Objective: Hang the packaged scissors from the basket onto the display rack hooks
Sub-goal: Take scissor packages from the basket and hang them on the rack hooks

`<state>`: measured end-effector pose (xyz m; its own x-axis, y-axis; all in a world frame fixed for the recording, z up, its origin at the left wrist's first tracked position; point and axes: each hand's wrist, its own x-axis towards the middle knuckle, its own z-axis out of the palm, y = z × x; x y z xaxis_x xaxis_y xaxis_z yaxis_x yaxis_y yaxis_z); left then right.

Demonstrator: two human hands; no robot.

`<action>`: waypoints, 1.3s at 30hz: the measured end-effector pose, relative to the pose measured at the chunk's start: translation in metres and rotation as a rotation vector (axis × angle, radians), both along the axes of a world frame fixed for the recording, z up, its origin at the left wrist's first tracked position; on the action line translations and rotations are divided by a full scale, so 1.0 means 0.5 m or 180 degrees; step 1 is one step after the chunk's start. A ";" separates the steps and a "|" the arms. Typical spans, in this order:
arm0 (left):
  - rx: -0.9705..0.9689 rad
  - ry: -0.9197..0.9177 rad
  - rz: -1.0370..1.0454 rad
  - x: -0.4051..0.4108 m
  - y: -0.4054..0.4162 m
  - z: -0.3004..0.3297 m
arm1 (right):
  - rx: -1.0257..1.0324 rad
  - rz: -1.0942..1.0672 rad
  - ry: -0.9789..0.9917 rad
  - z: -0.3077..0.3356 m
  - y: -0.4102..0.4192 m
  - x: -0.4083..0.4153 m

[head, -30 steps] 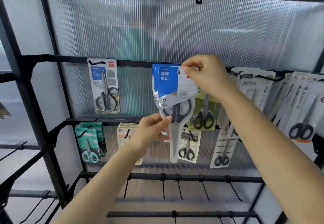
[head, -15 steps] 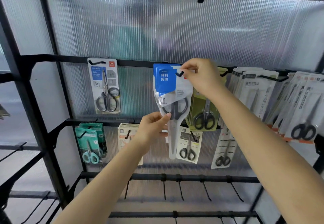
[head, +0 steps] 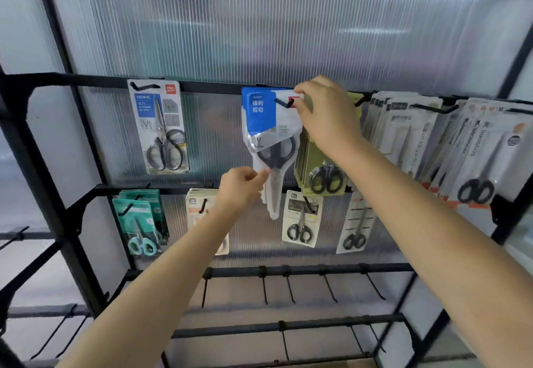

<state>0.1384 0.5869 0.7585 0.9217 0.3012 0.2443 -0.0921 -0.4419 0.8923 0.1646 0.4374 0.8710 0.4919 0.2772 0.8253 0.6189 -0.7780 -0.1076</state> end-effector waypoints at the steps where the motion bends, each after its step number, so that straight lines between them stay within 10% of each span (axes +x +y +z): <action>1: 0.0205 -0.0066 0.0046 -0.010 0.001 -0.003 | -0.0002 -0.0047 -0.0030 -0.009 -0.007 -0.013; 15: 0.2257 -0.0608 -0.1909 -0.219 -0.234 -0.104 | -0.0431 -0.1769 0.1454 -0.301 -0.223 -0.345; 29: 0.2447 -0.0311 -0.4092 -0.527 -0.647 -0.361 | 0.0373 -0.3610 0.2702 -0.562 -0.538 -0.859; 39: 0.2827 0.0493 -0.4342 -0.567 -0.839 -0.575 | 0.1011 -0.3854 0.3627 -0.793 -0.713 -0.958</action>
<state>-0.1450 0.1674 0.4708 0.4028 -0.8863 -0.2284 -0.7611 -0.4630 0.4543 -0.3146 0.0811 0.4746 0.6229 -0.7719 -0.1275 -0.7692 -0.5744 -0.2801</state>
